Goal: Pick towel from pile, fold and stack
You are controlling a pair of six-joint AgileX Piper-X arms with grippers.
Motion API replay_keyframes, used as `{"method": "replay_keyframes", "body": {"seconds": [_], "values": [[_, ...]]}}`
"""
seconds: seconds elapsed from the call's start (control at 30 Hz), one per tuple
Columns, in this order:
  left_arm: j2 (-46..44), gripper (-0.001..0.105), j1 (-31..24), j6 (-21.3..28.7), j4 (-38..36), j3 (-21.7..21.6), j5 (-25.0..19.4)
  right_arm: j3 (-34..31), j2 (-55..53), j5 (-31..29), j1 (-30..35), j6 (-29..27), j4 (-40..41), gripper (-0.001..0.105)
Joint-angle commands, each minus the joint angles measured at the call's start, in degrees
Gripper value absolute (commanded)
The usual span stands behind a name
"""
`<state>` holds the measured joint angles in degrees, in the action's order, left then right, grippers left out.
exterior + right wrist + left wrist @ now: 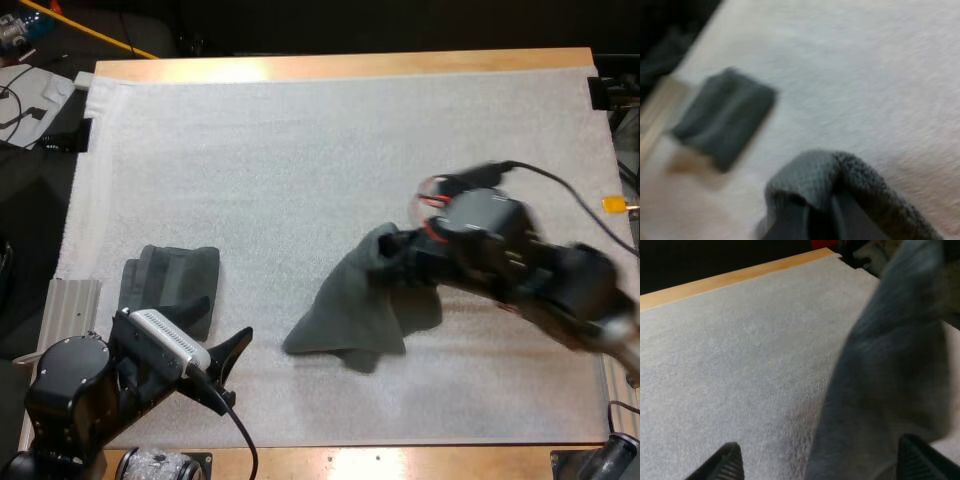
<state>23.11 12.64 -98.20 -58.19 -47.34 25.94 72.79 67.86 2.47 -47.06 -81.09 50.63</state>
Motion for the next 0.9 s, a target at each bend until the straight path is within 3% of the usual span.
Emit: {"method": "replay_keyframes", "body": {"seconds": [0.0,0.17,0.37,0.47,0.53,0.6,0.63,0.73,0.87], "values": [[0.1,0.062,0.24,-0.38,0.28,-0.42,0.42,-1.83,7.67,-5.32,0.62,-2.19,-4.47,0.0],[0.04,0.062,0.2,-0.53,0.14,-0.45,0.46,-2.02,15.61,-9.6,4.24,-3.1,-10.79,0.0],[0.11,0.062,0.3,-0.48,0.01,-0.37,0.38,-1.67,18.53,-11.54,11.96,-4.47,-12.19,0.002],[0.1,0.062,0.34,-0.45,0.14,-0.42,0.4,-1.75,18.6,-11.08,15.0,-5.21,-12.05,0.017],[0.05,0.062,0.31,-0.53,0.02,-0.44,0.45,-1.63,18.6,-10.52,16.5,-5.5,-12.45,0.038],[0.18,0.062,0.47,-0.28,-0.13,-0.34,0.41,-1.47,18.25,-11.24,15.74,-4.1,-11.42,0.032],[0.43,0.062,0.39,-0.54,0.06,-0.36,0.53,-0.93,18.24,-11.28,16.58,-3.95,-11.35,0.05],[0.37,0.062,0.38,-0.59,-0.13,-0.39,0.48,0.0,17.77,-11.34,17.43,-4.27,-11.0,0.073],[0.2,0.062,0.21,-0.4,-0.34,-0.41,0.49,0.87,16.39,-11.67,17.64,-5.31,-7.38,0.071]]}}
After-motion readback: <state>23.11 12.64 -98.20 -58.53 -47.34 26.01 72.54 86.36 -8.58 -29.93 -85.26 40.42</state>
